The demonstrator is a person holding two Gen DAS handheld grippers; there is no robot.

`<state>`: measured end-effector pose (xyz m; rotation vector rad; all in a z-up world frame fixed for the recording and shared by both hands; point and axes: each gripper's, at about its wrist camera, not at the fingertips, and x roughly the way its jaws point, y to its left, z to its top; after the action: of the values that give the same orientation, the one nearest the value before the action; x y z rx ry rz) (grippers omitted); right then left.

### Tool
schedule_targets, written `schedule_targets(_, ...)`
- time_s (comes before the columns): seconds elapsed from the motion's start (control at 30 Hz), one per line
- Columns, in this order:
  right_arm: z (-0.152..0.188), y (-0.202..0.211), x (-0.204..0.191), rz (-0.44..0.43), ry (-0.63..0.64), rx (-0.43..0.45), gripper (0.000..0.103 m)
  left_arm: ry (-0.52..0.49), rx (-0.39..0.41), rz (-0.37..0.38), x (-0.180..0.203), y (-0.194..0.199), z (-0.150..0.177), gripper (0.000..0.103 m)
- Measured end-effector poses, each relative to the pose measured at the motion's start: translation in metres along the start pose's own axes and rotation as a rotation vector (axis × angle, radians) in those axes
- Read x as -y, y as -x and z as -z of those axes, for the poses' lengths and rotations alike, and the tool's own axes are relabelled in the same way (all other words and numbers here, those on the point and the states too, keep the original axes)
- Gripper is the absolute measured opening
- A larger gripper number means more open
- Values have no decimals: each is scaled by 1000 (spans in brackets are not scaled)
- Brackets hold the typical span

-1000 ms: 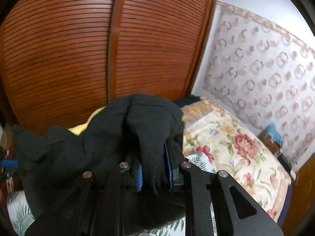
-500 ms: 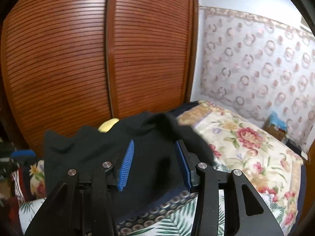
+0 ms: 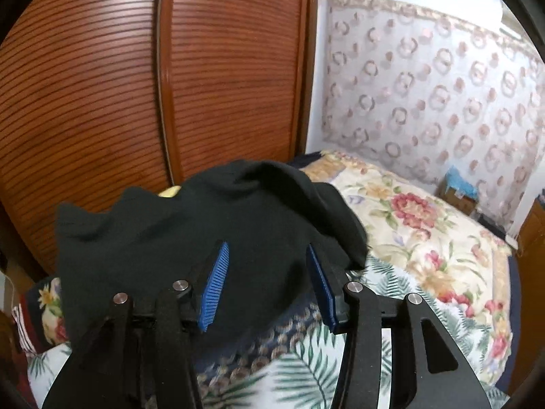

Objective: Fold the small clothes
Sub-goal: 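Carry the bundle with both tools onto the stack of folded clothes, then open both tools and release the bundle on the stack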

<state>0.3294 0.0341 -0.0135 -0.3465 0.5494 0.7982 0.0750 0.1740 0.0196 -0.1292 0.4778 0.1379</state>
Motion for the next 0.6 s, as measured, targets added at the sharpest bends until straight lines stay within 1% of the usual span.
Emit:
schedule_targets(0.17, 18, 51, -8, 12, -26, 36, 48, -32, 2, 22, 16, 10, 6, 14)
schedule_targets(0.23, 28, 74, -12, 20, -42, 54, 50, -41, 0, 28, 24, 13, 8, 15)
schedule_targets(0.33, 43, 100, -12, 39, -68, 68, 56, -61, -6, 67, 38, 17, 13, 15)
schedule_targets(0.43, 61, 125, -12, 57, -98, 80, 65, -97, -20, 49, 55, 18, 16, 15)
schedule_targets(0.47, 69, 135, -12, 63, -109, 85, 68, -104, -20, 58, 60, 19, 17, 15)
schedule_targets(0.5, 75, 143, -11, 69, -120, 88, 73, -103, -19, 78, 64, 19, 18, 16)
schedule_targets(0.53, 85, 154, -10, 83, -138, 91, 76, -97, -22, 105, 69, 19, 18, 19)
schedule_targets(0.6, 97, 169, -9, 107, -161, 97, 85, -94, -28, 150, 80, 19, 19, 20)
